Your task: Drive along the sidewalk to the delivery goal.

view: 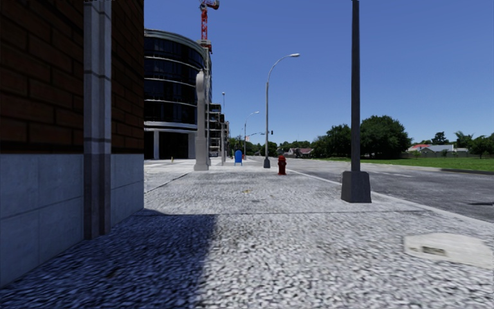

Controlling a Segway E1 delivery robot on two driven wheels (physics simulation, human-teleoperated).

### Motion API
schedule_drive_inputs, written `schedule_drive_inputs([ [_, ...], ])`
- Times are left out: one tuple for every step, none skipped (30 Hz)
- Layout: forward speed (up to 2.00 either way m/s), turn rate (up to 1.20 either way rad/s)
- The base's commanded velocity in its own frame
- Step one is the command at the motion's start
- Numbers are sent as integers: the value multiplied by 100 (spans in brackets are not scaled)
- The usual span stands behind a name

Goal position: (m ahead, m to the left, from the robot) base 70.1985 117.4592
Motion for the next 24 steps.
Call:
schedule_drive_inputs([
  [200,7],
  [200,13],
  [200,13],
  [200,18],
  [200,20],
  [200,23],
  [200,23],
  [200,24],
  [200,25],
  [200,25],
  [200,25],
  [200,25],
  [200,25],
  [200,25],
  [200,27],
  [200,27],
  [200,28],
  [200,28],
  [200,30],
  [200,30],
  [200,31],
  [200,31],
  [200,31],
  [200,31],
])
